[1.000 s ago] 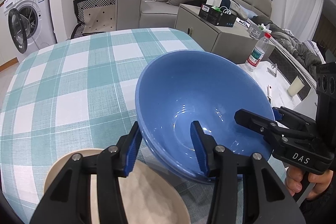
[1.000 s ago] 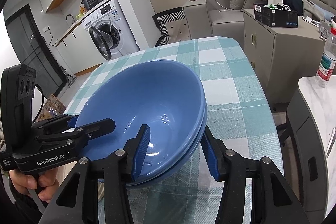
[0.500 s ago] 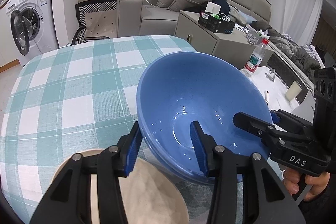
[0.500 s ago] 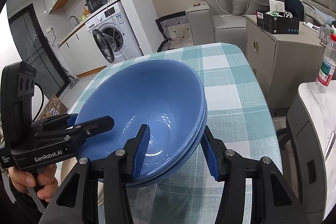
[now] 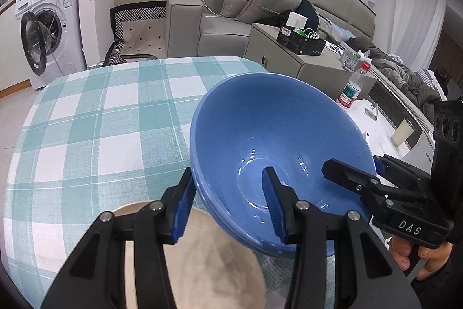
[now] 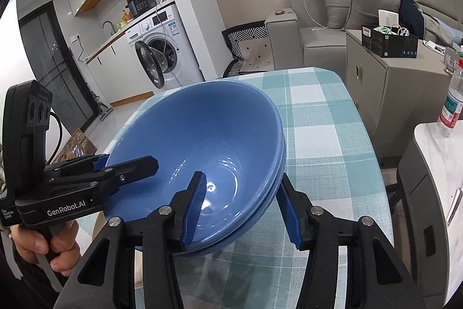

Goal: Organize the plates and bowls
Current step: 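Lift the bowl stack with both grippers and carry it over the cream plates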

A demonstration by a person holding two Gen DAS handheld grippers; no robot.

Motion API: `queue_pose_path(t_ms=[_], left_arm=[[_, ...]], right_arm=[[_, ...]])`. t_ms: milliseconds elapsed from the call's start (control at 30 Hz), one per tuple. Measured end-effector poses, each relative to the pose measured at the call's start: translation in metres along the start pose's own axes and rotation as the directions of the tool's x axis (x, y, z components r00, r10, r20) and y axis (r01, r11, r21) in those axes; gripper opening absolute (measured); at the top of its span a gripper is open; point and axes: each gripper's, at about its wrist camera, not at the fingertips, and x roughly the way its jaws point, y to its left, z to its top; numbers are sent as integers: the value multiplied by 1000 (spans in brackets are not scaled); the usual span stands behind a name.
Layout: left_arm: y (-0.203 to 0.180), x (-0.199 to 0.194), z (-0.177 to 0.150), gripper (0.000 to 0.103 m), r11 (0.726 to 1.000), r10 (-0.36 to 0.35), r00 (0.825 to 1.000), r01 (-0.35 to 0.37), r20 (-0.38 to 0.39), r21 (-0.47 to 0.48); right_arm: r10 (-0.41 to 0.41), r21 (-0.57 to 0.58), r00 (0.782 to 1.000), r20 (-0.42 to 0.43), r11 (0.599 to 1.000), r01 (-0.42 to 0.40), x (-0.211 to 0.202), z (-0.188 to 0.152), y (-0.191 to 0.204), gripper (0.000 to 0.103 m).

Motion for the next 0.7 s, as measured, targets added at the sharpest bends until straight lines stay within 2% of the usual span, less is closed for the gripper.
queue_pose_path(t_ms=[700], left_arm=[[21, -41, -9, 46, 997, 67, 995, -65, 78, -30]], right_arm=[[45, -41, 999, 30, 998, -44, -7, 2, 42, 51]])
